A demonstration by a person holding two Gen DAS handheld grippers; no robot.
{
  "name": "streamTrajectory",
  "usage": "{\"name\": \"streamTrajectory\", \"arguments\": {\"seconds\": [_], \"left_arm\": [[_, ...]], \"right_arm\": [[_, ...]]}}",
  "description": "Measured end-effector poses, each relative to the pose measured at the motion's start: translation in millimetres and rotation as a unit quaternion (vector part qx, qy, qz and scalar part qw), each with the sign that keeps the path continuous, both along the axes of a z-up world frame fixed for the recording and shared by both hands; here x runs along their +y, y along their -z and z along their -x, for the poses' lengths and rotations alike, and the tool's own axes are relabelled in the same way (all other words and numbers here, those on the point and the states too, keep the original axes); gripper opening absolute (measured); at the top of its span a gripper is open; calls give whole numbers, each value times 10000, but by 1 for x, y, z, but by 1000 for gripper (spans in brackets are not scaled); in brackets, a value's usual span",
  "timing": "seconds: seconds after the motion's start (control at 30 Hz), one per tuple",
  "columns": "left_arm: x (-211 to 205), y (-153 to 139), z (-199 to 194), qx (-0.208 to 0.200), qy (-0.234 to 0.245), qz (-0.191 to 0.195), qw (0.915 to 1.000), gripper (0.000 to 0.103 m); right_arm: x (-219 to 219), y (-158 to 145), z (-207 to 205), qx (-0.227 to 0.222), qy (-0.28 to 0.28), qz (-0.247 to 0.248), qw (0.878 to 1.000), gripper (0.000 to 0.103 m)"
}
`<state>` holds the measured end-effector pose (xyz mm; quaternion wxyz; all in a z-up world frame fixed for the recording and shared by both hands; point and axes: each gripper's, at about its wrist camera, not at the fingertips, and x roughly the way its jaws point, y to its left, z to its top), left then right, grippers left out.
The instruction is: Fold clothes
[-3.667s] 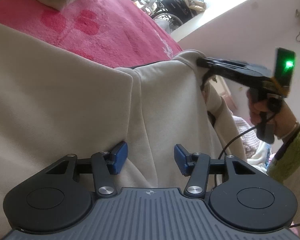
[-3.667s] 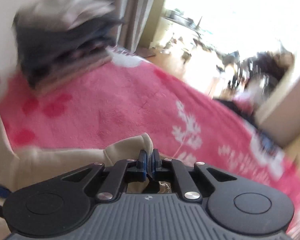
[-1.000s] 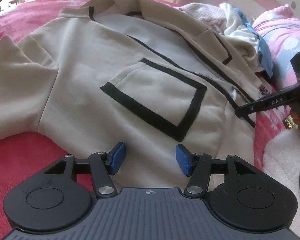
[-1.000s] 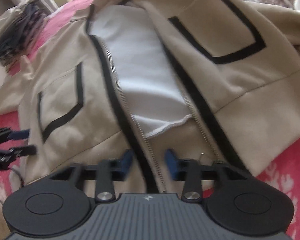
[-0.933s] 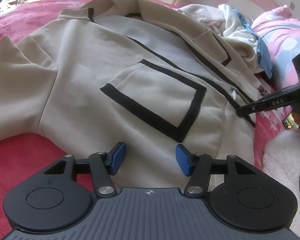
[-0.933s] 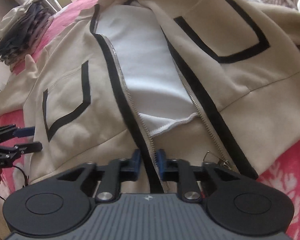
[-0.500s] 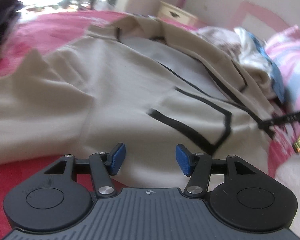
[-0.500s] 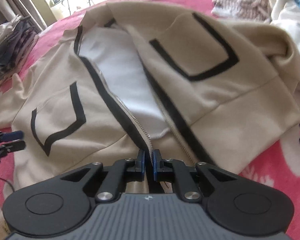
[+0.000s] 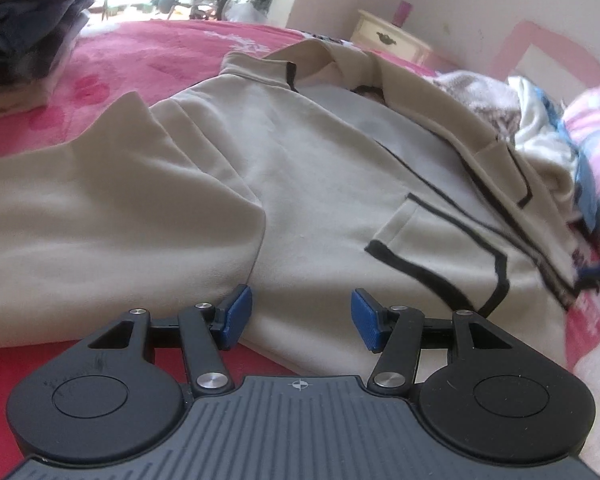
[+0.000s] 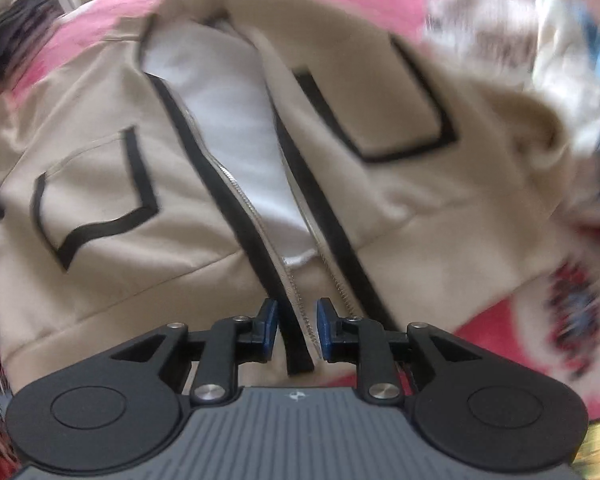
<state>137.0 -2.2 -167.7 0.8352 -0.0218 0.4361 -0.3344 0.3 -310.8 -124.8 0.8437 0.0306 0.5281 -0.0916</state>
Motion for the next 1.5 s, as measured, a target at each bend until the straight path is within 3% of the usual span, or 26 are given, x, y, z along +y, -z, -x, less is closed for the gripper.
{"name": "streamTrajectory", "arguments": {"seconds": [0.07, 0.13, 0.23, 0.33, 0.37, 0.4, 0.43, 0.5, 0.53, 0.73, 1.0, 1.1, 1.23, 1.33, 1.43, 1.5], "left_arm": [[6, -3, -3, 73, -113, 156, 9998, 55], [11, -5, -6, 138, -228, 304, 9992, 55], [22, -9, -10, 107, -494, 381, 9980, 55], [34, -5, -17, 214, -861, 400, 9953, 55], [38, -2, -20, 260, -1005, 358, 9940, 55], [42, 1, -24, 315, -1162, 319, 9922, 55], [46, 5, -27, 382, -1329, 314, 9899, 55], [56, 8, -34, 459, -1624, 412, 9848, 55], [61, 7, -36, 457, -1750, 471, 9824, 55], [71, 11, -45, 485, -2140, 546, 9741, 54], [71, -1, -35, 53, -2203, 328, 9749, 54], [60, -21, -20, -405, -1891, 481, 9799, 55], [-2, -41, 13, -1052, -392, 222, 9934, 56], [-50, -33, 24, -1097, 405, -41, 9931, 56], [-91, -19, 31, -1033, 1006, -263, 9892, 56], [-119, -10, 35, -988, 1404, -410, 9843, 56]], "right_arm": [[31, -15, 15, -156, -453, 99, 9988, 28], [71, -23, 33, -268, -1140, -83, 9931, 48], [119, 3, 42, 36, -1839, 489, 9817, 63], [165, 30, 50, 363, -2503, 1102, 9612, 64], [181, 40, 53, 472, -2720, 1304, 9523, 63], [196, 49, 56, 580, -2933, 1504, 9423, 54], [212, 58, 58, 688, -3143, 1703, 9314, 32], [212, 63, 59, 776, -3112, 1973, 9264, 9], [211, 63, 58, 818, -3087, 1949, 9274, 6], [207, 63, 55, 1070, -2945, 1642, 9353, 6], [197, 58, 56, 1302, -2698, 1176, 9468, 15], [180, 44, 60, 1223, -2351, 578, 9625, 36], [137, 2, 70, 352, -1316, -408, 9898, 36], [89, -27, 77, -468, -186, -918, 9945, 36], [50, -40, 90, -1037, 686, -839, 9887, 36], [29, -45, 81, -1054, 845, -357, 9902, 36]]}}
